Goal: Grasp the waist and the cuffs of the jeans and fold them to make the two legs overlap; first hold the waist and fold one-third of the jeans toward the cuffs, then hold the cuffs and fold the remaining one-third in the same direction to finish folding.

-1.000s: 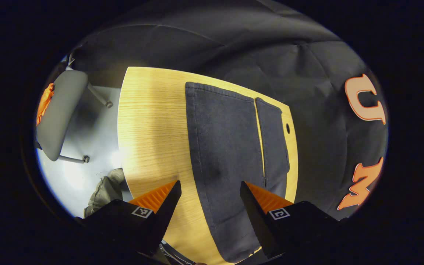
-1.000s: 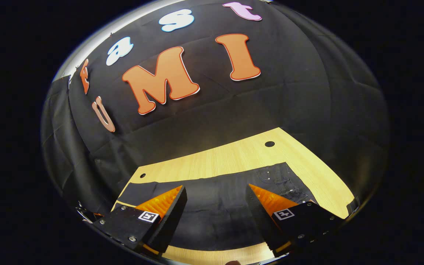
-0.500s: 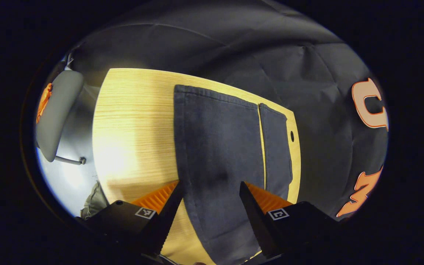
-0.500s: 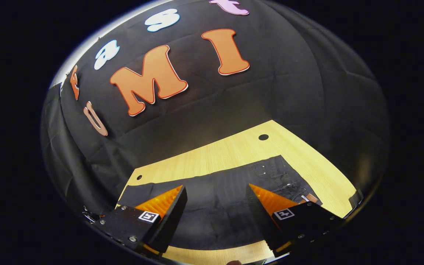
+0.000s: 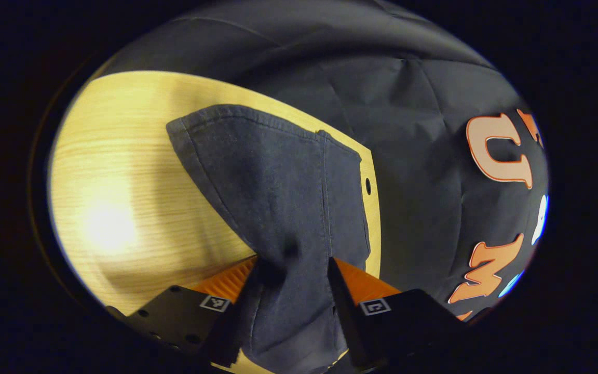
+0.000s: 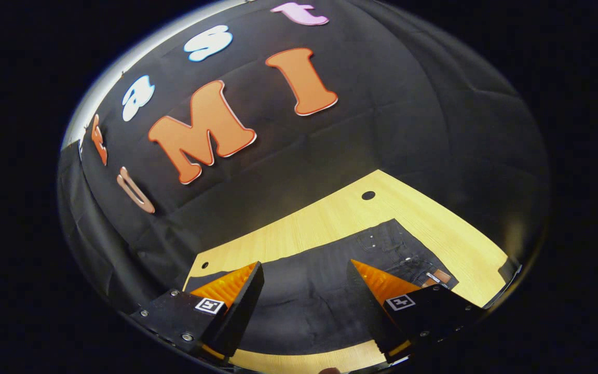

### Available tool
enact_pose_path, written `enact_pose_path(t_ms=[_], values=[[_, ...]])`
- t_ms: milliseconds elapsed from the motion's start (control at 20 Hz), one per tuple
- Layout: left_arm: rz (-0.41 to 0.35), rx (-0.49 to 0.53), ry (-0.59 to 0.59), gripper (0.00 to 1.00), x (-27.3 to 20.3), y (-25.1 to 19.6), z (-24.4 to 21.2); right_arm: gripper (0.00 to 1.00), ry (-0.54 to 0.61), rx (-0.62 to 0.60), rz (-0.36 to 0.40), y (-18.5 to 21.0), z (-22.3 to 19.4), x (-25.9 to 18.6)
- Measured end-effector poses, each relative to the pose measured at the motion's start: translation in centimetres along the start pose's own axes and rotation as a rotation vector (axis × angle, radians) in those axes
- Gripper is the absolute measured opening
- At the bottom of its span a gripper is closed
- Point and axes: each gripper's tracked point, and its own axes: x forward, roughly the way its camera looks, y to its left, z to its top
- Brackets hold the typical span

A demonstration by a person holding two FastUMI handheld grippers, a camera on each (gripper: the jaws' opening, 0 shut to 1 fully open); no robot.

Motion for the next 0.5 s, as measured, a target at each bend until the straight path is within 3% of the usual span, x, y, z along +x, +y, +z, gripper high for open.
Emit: enact_pose_path(t_ms=[50,100,150,200,350,500], values=[[0.03,-0.011,0.024,0.61,0.6,0.7,-0.4,0.97,0.005,0.025,-0.022,-1.1,-0.4,-0.3],[0.079,-0.032,0.044,0.37,0.6,2.1,-0.9,0.97,0.01,0.054,-0.04,-2.3,-0.7,-0.7],[0.073,-0.064,0.034,0.14,0.5,1.7,-0.3,0.98,0.019,0.097,-0.048,-3.2,-1.1,-1.1],[0.059,-0.064,0.052,0.09,0.5,1.5,-0.6,0.98,0.036,0.154,-0.059,-4.1,-1.7,-1.7],[0.037,0.024,0.052,0.1,-0.2,0.7,-0.4,0.98,0.112,0.37,-0.086,-7.4,-4.2,-3.1],[0.024,0.052,0.06,0.1,-0.7,-0.2,-0.6,0.98,0.158,0.541,-0.196,-12.6,-8.1,-4.3]])
